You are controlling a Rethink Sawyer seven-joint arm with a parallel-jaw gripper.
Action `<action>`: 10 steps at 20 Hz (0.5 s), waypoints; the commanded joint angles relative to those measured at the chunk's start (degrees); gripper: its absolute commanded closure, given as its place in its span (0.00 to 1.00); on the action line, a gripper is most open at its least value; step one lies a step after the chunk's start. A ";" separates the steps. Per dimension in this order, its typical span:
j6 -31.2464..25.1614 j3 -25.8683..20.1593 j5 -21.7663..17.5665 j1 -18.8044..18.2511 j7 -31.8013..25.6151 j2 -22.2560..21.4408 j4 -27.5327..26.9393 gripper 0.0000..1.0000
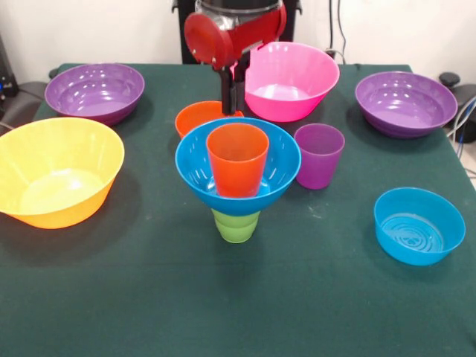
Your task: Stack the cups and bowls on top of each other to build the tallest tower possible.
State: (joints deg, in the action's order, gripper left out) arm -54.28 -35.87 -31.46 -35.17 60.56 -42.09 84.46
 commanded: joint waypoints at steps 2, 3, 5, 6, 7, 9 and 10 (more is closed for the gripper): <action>-9.90 -1.05 0.05 -0.02 -10.12 -1.71 2.36 1.00; -9.87 -0.88 -0.46 -0.03 -10.43 -0.89 1.63 1.00; -10.85 -1.01 -0.67 -0.43 -11.42 -0.73 0.45 1.00; -11.41 -1.32 -0.51 -0.84 -12.02 -0.77 -0.28 1.00; -11.82 -1.53 -0.42 -1.08 -12.44 -0.69 -0.88 1.00; -11.79 -2.08 0.00 -1.39 -12.28 -0.80 -1.73 1.00; -12.53 -2.00 0.11 -1.41 -12.04 -1.42 -1.62 1.00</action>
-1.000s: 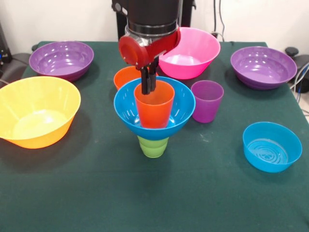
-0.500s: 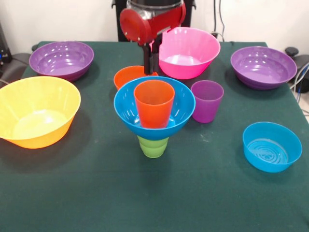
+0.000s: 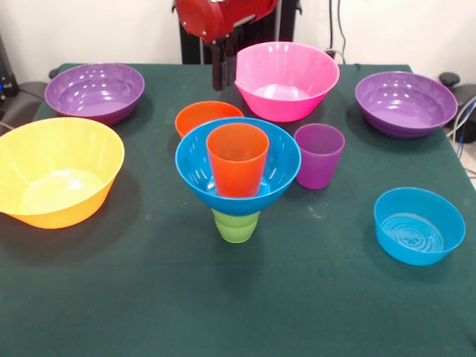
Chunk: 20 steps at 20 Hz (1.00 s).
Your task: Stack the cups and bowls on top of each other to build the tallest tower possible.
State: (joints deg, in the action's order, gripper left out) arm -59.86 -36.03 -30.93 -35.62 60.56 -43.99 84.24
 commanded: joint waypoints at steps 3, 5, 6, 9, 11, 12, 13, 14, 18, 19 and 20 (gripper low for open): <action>-8.30 -2.20 0.57 -2.13 -12.04 -1.46 -0.95 1.00; -6.29 -2.44 1.28 -3.08 -10.44 -3.48 0.51 1.00; -5.03 -2.28 1.63 -3.45 -8.95 -4.93 1.85 1.00; -4.38 -3.11 4.86 -5.08 -6.81 -7.96 4.80 1.00; -3.52 -2.96 6.46 -5.79 -5.14 -10.87 7.74 1.00; -3.03 -2.15 6.66 -5.65 -3.78 -12.89 9.58 1.00; -3.13 -1.76 6.96 -5.37 -3.05 -14.03 10.33 1.00; -2.85 -1.10 7.52 -5.30 -2.18 -16.21 12.14 1.00; -2.71 -0.60 10.48 -5.61 -0.65 -20.66 15.80 1.00; -2.68 -0.60 10.79 -5.62 -0.31 -20.63 15.90 1.00; -2.08 -0.74 11.59 -5.94 0.04 -20.65 16.40 1.00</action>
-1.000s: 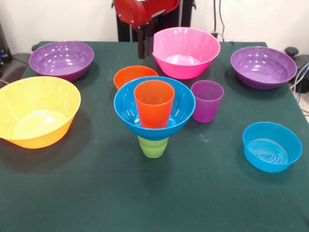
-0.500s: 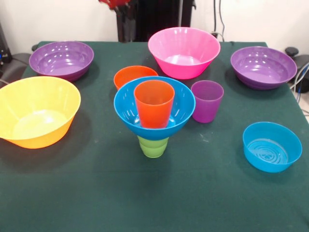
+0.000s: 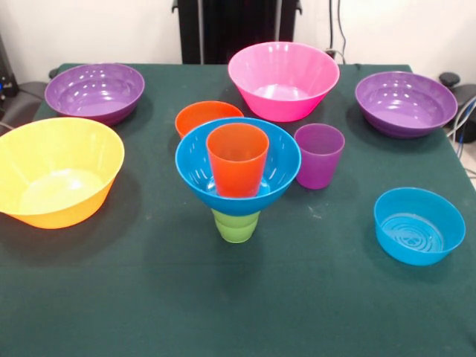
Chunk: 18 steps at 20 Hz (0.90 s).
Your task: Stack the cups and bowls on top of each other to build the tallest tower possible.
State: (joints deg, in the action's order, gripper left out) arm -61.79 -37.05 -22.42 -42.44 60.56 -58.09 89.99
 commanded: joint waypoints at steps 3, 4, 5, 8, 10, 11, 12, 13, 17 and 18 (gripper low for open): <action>2.25 0.86 2.48 0.07 0.18 -5.41 11.60 1.00; 3.59 1.20 1.34 -0.04 0.68 -3.34 11.03 1.00; 4.77 1.59 0.20 -0.12 0.93 -2.10 10.95 1.00; 6.46 2.63 -2.05 -0.21 1.49 -0.66 11.04 1.00; 5.91 2.66 -1.34 -0.68 0.92 -0.83 11.30 1.00; 6.00 2.85 -1.40 -0.67 0.98 -0.95 11.45 1.00; 6.58 3.09 -1.47 -0.70 1.32 -0.87 11.73 1.00; 6.86 3.30 -1.64 -0.81 1.32 -0.97 11.99 1.00; 8.44 3.45 -0.92 -2.04 0.72 -1.59 13.45 1.00; 8.60 3.36 -0.30 -2.35 0.74 -2.03 13.70 1.00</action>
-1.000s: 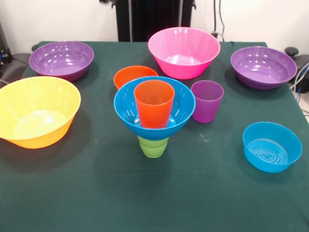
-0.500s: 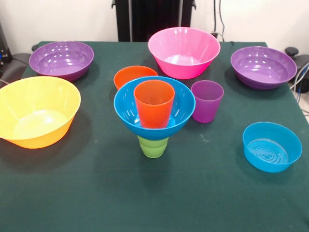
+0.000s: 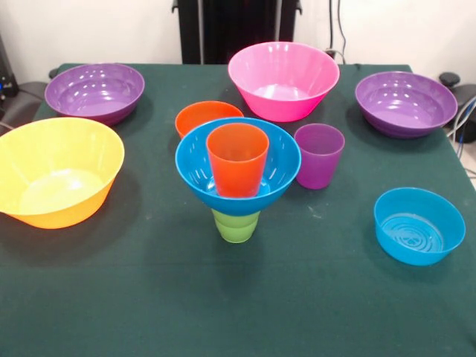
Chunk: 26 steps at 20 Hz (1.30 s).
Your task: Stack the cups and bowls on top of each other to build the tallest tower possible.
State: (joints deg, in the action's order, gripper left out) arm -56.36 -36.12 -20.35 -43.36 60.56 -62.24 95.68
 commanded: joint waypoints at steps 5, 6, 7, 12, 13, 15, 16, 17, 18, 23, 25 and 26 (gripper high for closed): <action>1.13 1.97 -0.18 -2.46 0.76 1.10 8.03 1.00; 1.75 2.13 -0.66 -2.51 1.13 1.42 8.35 1.00; 2.42 1.99 -0.75 -2.72 1.20 1.54 8.75 1.00; 6.20 1.53 -1.70 -3.03 2.49 3.37 10.14 1.00; 6.51 1.76 -2.18 -2.76 3.00 3.75 10.06 1.00; 7.57 2.05 -2.78 -2.40 3.69 4.50 10.31 1.00; 8.61 2.17 -3.29 -2.36 3.77 4.81 10.61 1.00; 9.18 2.16 -3.28 -2.49 3.69 4.86 10.96 1.00; 9.53 2.30 -3.72 -2.40 3.66 5.00 11.07 1.00; 10.00 2.40 -3.71 -2.72 2.67 4.80 11.91 1.00; 9.83 2.31 -3.51 -2.86 2.29 4.71 11.98 1.00; 9.42 2.36 -3.46 -2.83 2.18 4.88 11.88 1.00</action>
State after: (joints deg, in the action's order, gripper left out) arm -48.12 -35.80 -20.43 -46.98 60.56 -60.83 101.76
